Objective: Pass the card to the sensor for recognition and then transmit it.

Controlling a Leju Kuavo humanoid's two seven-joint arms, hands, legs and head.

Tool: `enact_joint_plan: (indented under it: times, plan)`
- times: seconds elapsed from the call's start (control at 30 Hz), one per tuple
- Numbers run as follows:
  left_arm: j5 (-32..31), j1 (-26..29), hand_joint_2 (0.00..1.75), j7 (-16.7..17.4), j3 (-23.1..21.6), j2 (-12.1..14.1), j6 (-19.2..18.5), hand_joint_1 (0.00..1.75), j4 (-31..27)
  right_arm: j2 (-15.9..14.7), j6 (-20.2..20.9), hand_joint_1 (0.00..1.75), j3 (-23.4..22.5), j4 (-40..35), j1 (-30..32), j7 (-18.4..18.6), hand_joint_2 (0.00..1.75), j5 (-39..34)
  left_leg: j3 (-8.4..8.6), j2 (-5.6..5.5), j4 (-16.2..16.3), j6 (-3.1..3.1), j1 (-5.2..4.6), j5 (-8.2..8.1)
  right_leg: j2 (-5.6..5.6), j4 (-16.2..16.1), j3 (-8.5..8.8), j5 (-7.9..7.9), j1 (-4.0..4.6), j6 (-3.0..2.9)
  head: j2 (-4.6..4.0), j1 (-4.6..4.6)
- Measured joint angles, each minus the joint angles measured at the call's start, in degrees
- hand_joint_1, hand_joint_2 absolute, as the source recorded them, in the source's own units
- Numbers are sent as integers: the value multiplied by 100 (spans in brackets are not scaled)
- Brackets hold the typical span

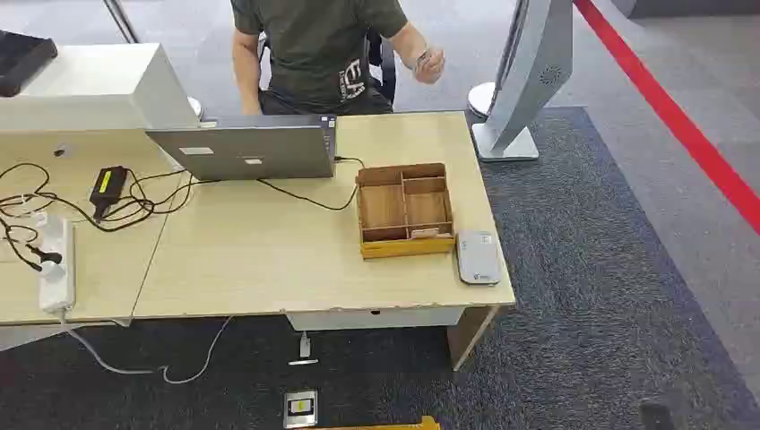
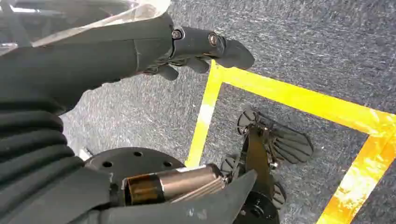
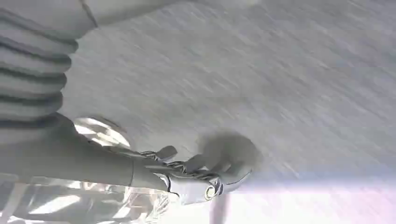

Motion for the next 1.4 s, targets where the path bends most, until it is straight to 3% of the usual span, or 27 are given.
enact_joint_plan:
  times: [0.13, 0.27, 0.37, 0.47, 0.5, 0.6, 0.7, 0.77, 0.97, 1.03, 1.1, 1.27, 1.4]
  plan:
    - [-26, -17, 0, 22, -24, 7, -52, 0, 0, -474, 153, 0, -2, -162, -556, -331, 175, 24, 8, 14, 2, 9, -2, 7, 11, -1, -1, 6, -3, 7, 0, 5]
    - [-35, -12, 0, 22, -59, 7, -96, 0, 0, -733, 354, 0, 125, -378, -991, -335, 175, -147, 4, 1, 2, 7, -3, 16, 0, 1, 0, 9, -4, 9, 0, 4]
    - [-50, -18, 0, -2, -94, 4, -122, 0, 0, -836, 556, 0, 378, -704, -1190, -151, 175, -538, 6, 1, 3, 7, -2, 17, 0, 2, 0, 11, -4, 11, 0, -11]
    - [-68, -16, 0, 0, -114, 4, -122, 0, 0, -906, 881, 0, 860, -1208, -1188, 571, 175, -1567, 3, -9, 3, 7, -4, 17, -10, 2, 1, 10, -5, 11, 0, -2]
    - [-70, -17, 175, 0, -118, 7, -122, 0, 0, -941, 951, 0, 1050, -1413, -1146, 814, 175, -2055, 3, -9, 3, 7, -4, 17, -10, 2, -1, 10, -6, 12, 0, 0]
    - [-109, -18, 175, 4, -149, 15, -122, 0, 0, -1122, 842, 0, 1878, -2137, -942, 1527, 175, -3718, -11, -9, 3, 9, -7, 15, -11, 4, -1, 10, -11, 13, 0, -2]
    - [-162, -33, 175, 33, -173, 26, -125, 0, 0, -1363, 618, 0, 2676, -2851, -764, 1857, 175, -4665, -11, -9, 1, 12, -11, 13, -10, 5, -2, 10, -13, 13, 0, 0]
    - [-238, -37, 175, 0, -217, 35, -186, 0, 0, -1498, 610, 0, 3289, -3435, -713, 2179, 175, -4925, -16, -3, 0, 12, -17, 14, -4, 8, -5, 12, -16, 13, 0, 9]
    - [-435, -68, 175, -170, -356, 37, -385, 0, 0, -1804, 762, 0, 5024, -5352, -880, 3266, 175, -4809, -20, -9, 0, 14, -19, 33, -12, 16, -6, 15, -20, 18, 0, 4]
    - [-476, -75, 175, -195, -415, 35, -409, 0, 0, -1810, 1049, 0, 5575, -5818, -1118, 3936, 175, -4750, -22, -10, -1, 11, -17, 36, -12, 19, -5, 18, -17, 16, 0, 0]
    - [-509, -85, 175, -160, -457, 35, -417, 0, 0, -1786, 1356, 0, 6226, -6199, -1436, 4345, 175, -4395, -23, -11, -1, 6, -17, 42, -13, 27, -13, 18, -17, 15, 0, 2]
    - [-487, -104, 175, -77, -544, 35, -415, 0, 0, -1543, 1430, 0, 7734, -6538, -2338, 4443, 175, -3609, -23, -25, -1, 4, -7, 51, -22, 27, -20, 23, -9, 8, 0, 2]
    - [-542, -108, 175, -66, -595, 35, -411, 0, 0, -1261, 1343, 0, 8647, -6437, -2865, 4384, 175, -3136, -24, -26, 0, 4, -2, 51, -24, 27, -25, 23, -7, 8, 0, -2]
